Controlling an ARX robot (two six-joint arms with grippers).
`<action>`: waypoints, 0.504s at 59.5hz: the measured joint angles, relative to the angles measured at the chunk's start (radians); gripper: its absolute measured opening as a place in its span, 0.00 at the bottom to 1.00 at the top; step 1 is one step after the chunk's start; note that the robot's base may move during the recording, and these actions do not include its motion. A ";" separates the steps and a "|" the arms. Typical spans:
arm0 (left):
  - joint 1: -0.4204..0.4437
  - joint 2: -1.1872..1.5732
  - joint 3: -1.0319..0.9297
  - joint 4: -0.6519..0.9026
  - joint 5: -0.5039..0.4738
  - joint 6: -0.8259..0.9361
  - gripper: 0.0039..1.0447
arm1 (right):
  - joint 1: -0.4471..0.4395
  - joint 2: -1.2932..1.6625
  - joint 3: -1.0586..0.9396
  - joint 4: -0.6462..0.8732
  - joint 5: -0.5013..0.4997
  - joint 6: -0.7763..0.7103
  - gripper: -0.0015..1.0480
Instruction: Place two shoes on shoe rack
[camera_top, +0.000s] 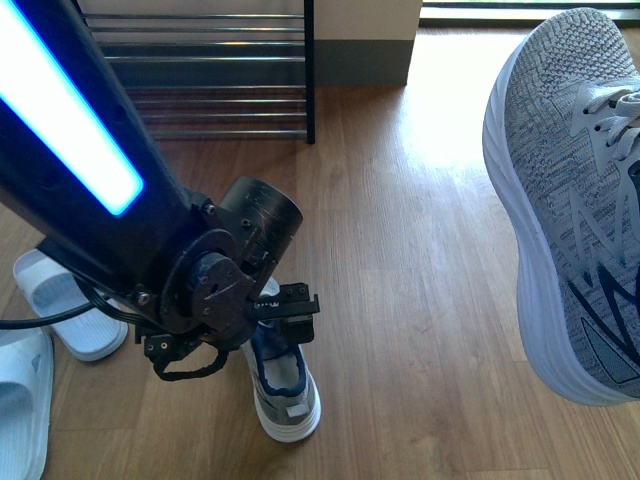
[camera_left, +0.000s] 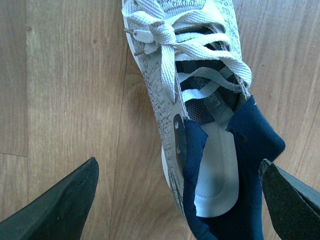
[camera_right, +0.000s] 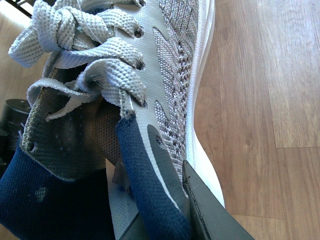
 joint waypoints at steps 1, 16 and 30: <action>0.000 0.006 0.005 -0.002 0.001 -0.002 0.91 | 0.000 0.000 0.000 0.000 0.000 0.000 0.01; -0.019 0.097 0.063 -0.020 0.020 -0.035 0.91 | 0.000 0.000 0.000 0.000 0.000 0.000 0.01; -0.029 0.172 0.124 -0.054 0.018 -0.052 0.91 | 0.000 0.000 0.000 0.000 0.000 0.000 0.01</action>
